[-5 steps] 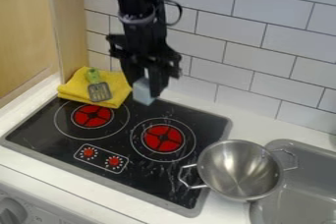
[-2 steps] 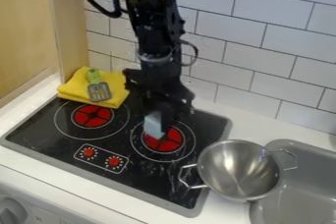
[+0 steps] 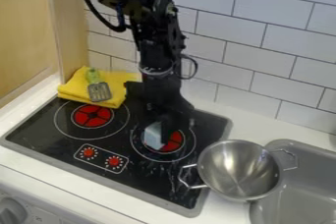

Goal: Put the blue object on the right burner

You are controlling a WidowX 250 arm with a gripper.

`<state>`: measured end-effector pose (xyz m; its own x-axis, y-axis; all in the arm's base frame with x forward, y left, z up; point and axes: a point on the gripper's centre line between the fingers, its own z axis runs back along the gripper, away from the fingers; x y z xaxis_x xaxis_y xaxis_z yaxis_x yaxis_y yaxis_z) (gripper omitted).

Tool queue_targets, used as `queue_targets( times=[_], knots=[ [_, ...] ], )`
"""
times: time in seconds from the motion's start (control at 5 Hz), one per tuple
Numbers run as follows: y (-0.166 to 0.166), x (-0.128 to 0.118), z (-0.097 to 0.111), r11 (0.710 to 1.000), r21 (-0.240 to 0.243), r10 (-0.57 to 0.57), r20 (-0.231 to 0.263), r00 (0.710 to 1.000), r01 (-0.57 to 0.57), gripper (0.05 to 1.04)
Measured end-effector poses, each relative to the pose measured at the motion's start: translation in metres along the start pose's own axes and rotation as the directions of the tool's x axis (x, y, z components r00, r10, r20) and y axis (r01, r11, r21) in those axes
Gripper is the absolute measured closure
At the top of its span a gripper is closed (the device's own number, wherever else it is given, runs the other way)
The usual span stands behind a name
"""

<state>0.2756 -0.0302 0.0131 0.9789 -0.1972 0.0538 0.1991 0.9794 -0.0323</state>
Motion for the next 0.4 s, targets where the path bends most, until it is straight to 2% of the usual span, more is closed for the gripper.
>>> queue_targets(
  times=[0.2, 0.4],
  knots=[
    [0.0, -0.0006, -0.0008, 1.0, -0.001, 0.011, -0.005, 1.0, -0.011, 0.579],
    [0.0003, -0.0065, -0.0053, 1.0, 0.001, 0.023, -0.046, 0.999, -0.023, 0.26]
  ],
)
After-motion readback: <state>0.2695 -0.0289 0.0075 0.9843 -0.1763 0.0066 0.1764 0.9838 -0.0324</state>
